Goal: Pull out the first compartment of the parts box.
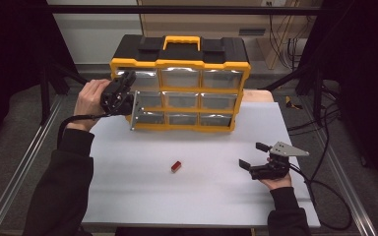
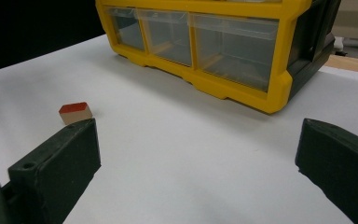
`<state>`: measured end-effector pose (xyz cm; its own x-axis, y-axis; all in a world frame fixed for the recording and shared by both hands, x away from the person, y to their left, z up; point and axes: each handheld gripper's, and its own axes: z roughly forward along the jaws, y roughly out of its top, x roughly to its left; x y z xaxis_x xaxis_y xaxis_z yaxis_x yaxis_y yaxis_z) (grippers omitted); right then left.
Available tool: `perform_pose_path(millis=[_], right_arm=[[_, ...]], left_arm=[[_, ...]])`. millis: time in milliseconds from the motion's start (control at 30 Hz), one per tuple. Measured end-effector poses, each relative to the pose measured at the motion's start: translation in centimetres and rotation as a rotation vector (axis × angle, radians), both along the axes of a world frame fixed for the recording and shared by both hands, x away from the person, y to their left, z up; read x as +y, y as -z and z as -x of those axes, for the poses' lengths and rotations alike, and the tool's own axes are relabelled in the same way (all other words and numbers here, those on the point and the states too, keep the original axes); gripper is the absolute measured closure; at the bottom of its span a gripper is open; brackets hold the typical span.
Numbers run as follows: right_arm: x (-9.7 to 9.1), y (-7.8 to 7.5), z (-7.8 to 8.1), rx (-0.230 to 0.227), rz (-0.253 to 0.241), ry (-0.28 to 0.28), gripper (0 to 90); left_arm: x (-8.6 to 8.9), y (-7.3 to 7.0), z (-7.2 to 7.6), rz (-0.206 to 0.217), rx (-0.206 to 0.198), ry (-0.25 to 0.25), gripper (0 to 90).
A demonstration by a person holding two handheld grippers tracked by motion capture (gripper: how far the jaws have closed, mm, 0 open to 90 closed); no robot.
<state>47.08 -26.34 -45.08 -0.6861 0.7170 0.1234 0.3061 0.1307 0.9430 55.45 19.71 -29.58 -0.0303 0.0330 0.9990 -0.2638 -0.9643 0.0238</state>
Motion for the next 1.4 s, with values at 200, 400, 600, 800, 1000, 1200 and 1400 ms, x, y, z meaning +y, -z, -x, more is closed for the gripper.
perform_pose_path(millis=[200, 400, 600, 800, 1000, 1200, 1400], right_arm=[[0.0, 0.0, 0.0, 0.001, 0.0, -0.001, 0.5], [0.0, 0.0, 0.0, 0.003, 0.001, -0.001, 0.5], [0.0, 0.0, 0.0, 0.002, 0.0, -0.002, 0.5], [0.1, 0.0, 0.0, 0.006, 0.0, -0.003, 0.5], [0.0, 0.0, 0.0, 0.003, 0.002, -0.002, 0.4], [0.0, 0.0, 0.0, 0.004, 0.002, -0.002, 0.5], [0.1, 0.0, 0.0, 0.008, 0.001, -0.002, 0.4]], left_arm=[[0.1, 0.1, 0.4, -0.004, -0.004, 0.001, 78.8], [0.2, 0.1, 0.7, -0.008, -0.007, -0.003, 78.8], [0.3, 0.2, 1.1, -0.013, -0.009, -0.002, 78.9], [0.3, 0.2, 1.4, -0.019, -0.011, -0.001, 78.9], [0.4, 0.2, 1.7, -0.018, -0.014, 0.006, 79.0], [0.4, 0.2, 2.1, -0.021, -0.013, 0.007, 79.0], [0.5, 0.2, 2.4, -0.026, -0.014, 0.009, 79.1]])
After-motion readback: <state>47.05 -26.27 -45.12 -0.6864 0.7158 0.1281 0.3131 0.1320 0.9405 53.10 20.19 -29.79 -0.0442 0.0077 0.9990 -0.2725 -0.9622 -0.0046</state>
